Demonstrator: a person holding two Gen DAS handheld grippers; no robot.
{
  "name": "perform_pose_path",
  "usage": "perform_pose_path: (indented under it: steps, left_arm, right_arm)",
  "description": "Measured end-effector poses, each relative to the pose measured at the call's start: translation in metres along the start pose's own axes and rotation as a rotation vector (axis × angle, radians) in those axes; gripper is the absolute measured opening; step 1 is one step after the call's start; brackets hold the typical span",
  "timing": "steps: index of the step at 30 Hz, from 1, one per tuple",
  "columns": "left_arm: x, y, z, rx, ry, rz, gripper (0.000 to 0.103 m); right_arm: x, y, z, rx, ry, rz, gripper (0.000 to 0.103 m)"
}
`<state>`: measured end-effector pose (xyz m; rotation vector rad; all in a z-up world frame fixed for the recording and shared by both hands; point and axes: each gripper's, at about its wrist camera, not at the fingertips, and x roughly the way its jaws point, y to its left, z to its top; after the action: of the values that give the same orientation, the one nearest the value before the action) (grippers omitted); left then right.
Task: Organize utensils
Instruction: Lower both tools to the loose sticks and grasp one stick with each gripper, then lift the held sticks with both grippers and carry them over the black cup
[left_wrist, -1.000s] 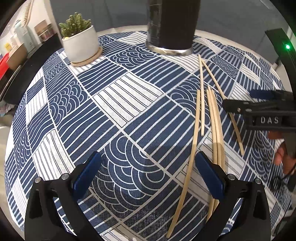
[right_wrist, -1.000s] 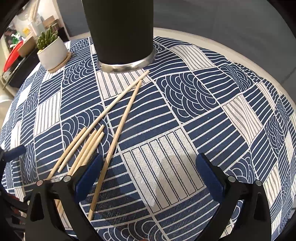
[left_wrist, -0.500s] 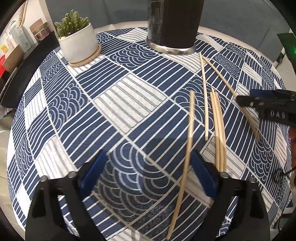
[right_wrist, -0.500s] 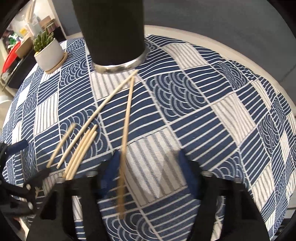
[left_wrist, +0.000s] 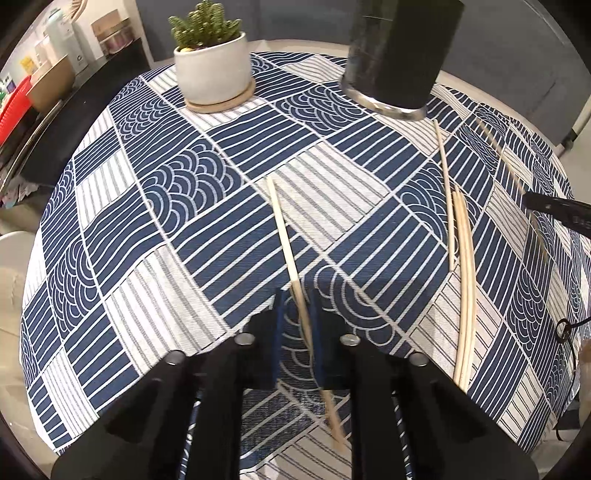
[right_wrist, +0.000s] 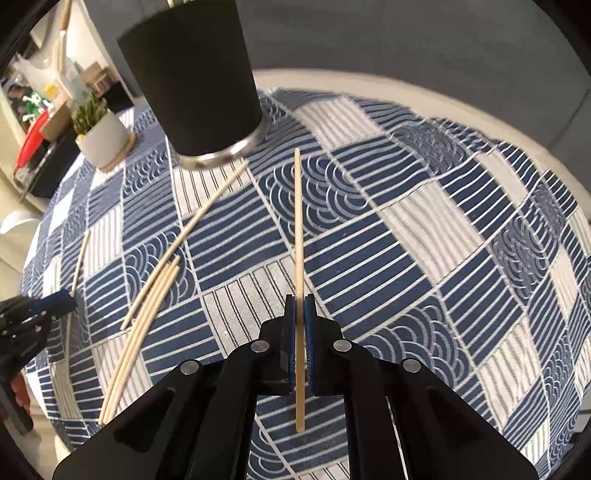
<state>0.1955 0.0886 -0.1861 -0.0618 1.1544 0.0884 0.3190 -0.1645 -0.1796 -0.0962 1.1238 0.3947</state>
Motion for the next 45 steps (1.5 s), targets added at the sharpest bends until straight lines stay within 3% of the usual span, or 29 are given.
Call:
perform_pose_path:
  steps: [3, 12, 21, 27, 35, 42, 45]
  left_arm:
    - [-0.003, 0.002, -0.006, -0.002, -0.009, 0.01, 0.005]
    - [-0.013, 0.016, -0.022, -0.045, 0.002, -0.061, 0.005]
    - [-0.044, 0.026, -0.012, -0.042, -0.104, -0.076, 0.005]
    - [-0.069, 0.022, 0.013, -0.008, -0.196, -0.087, 0.005]
    - [-0.12, 0.011, 0.058, 0.007, -0.327, -0.136, 0.005]
    - [-0.147, 0.005, 0.105, 0.012, -0.373, -0.193, 0.005]
    - [-0.155, 0.004, 0.127, 0.015, -0.385, -0.244, 0.005]
  right_arm:
    - [-0.014, 0.0, 0.004, -0.015, -0.043, -0.014, 0.005]
    - [-0.05, 0.011, -0.001, -0.039, -0.148, -0.044, 0.005]
    - [-0.089, 0.03, -0.013, -0.083, -0.259, -0.073, 0.005]
    - [-0.111, 0.034, -0.013, -0.079, -0.329, -0.079, 0.005]
    - [-0.139, 0.035, 0.011, -0.073, -0.39, -0.076, 0.005]
    - [-0.156, 0.039, 0.047, -0.07, -0.431, -0.022, 0.005]
    - [-0.165, 0.044, 0.066, -0.068, -0.469, 0.04, 0.005]
